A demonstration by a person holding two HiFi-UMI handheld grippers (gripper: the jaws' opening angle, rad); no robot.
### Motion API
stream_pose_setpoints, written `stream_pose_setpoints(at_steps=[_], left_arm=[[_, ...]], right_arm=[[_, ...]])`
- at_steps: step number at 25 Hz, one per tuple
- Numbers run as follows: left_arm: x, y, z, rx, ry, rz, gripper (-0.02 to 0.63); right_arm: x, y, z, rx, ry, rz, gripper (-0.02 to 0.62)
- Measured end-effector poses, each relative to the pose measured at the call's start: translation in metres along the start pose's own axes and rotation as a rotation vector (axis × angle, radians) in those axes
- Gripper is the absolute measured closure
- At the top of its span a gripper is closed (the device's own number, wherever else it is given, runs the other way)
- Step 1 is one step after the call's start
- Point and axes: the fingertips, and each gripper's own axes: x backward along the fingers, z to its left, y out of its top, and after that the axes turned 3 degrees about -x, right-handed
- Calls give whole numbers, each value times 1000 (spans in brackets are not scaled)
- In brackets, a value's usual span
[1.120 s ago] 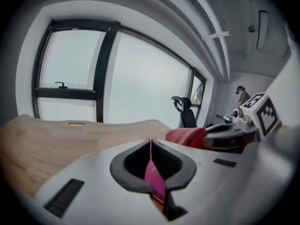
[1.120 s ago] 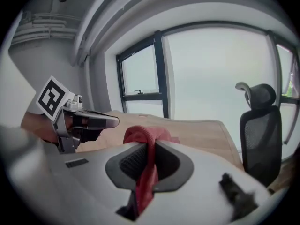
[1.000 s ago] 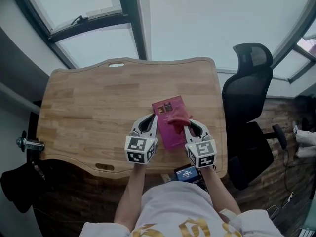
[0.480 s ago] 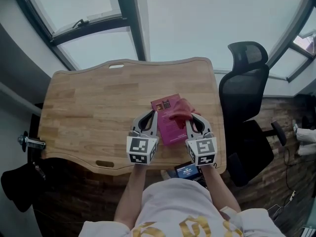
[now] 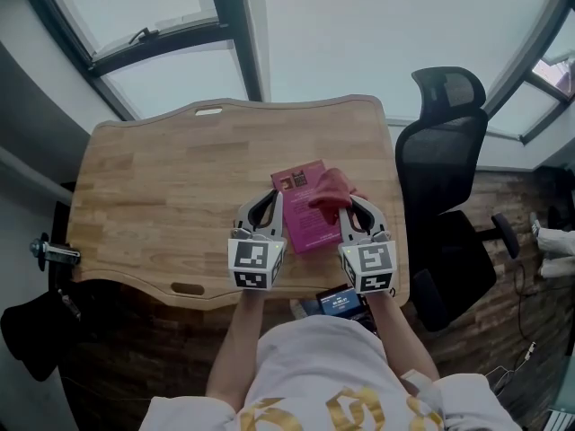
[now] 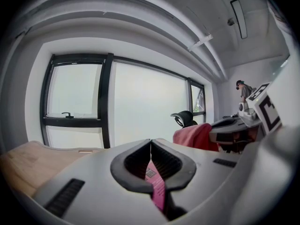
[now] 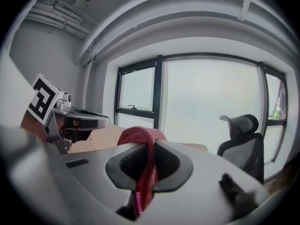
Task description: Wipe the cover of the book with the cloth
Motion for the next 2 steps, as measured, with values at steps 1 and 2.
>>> stream_pose_setpoints(at_steps=[1, 2], left_arm=[[-1, 2, 0, -1, 0, -4, 591], [-3, 4, 1, -2, 0, -8, 591]], right_arm=[[0, 1, -2, 3, -4, -3, 555], [-1, 2, -4, 6, -9, -7, 555]])
